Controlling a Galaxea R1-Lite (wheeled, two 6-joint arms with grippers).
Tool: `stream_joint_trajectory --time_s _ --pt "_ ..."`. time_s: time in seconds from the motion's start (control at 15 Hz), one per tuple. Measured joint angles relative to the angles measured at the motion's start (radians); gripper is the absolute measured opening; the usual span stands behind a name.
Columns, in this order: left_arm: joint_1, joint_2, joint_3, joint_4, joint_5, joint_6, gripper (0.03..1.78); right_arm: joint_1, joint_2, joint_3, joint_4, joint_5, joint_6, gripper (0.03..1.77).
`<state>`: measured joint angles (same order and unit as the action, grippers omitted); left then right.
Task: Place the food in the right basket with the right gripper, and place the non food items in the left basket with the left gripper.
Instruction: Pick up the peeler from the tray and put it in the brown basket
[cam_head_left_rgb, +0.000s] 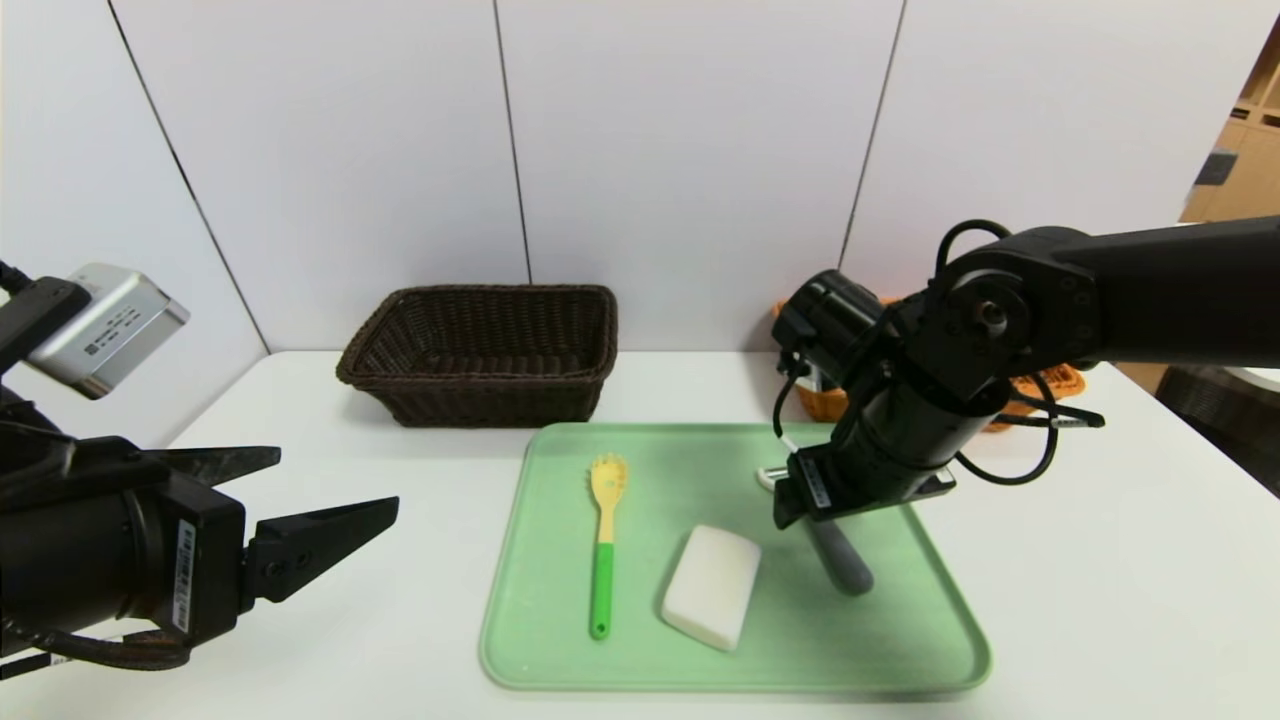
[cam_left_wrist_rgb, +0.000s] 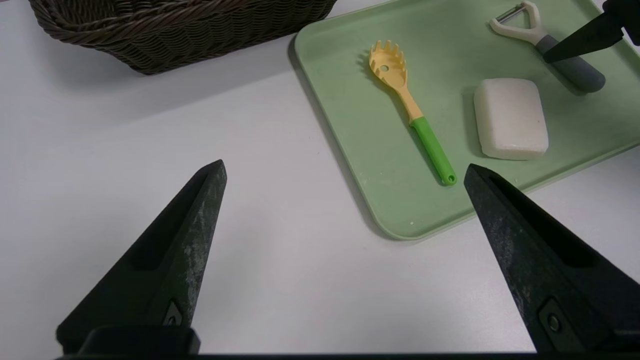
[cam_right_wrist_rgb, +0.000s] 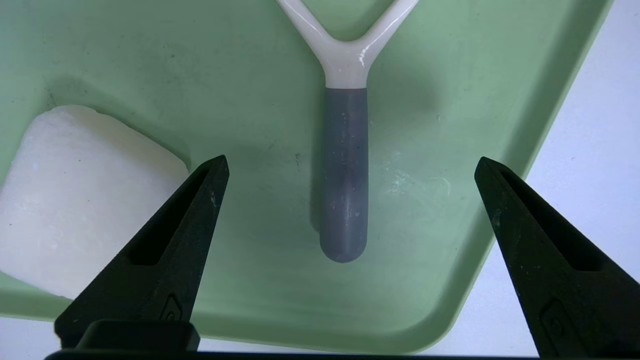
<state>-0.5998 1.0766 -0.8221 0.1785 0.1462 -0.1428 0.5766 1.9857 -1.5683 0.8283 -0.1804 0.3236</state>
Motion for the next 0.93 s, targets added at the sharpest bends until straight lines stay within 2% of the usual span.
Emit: stream_joint_trajectory --time_s 0.93 --pt "0.002 -0.005 0.001 0.002 0.003 0.0 1.69 -0.011 0.072 0.009 -0.015 -0.003 0.006 1.7"
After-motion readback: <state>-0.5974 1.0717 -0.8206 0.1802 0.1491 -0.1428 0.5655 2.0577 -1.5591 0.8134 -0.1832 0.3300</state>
